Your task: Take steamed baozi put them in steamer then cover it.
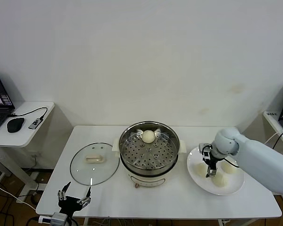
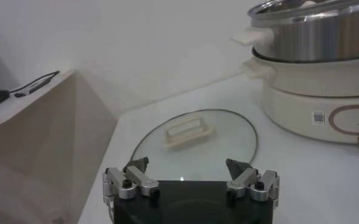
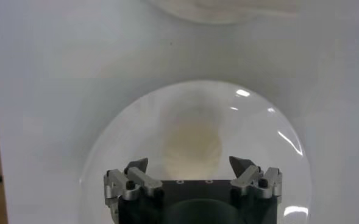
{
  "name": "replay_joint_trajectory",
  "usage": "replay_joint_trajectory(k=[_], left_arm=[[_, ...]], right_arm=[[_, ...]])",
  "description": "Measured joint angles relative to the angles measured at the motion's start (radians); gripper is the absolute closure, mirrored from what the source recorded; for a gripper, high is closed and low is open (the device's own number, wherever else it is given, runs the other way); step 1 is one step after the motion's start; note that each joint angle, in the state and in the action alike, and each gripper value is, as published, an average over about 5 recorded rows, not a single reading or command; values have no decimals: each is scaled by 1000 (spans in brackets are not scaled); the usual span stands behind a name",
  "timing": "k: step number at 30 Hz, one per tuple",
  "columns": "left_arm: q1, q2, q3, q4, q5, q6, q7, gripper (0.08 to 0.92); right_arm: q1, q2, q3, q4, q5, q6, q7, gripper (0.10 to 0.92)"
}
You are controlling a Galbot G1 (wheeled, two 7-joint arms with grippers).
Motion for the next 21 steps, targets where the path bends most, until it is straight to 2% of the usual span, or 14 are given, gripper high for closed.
replay_joint_trajectory(k=[17, 21], left_arm=[[-10, -2, 4, 11, 2, 2, 4, 177], [-11, -1, 3, 12, 2, 2, 5, 177]], right_arm=[[-22, 36, 14, -46, -13, 15, 22, 204], [-25, 36, 15, -52, -13, 15, 23, 253]])
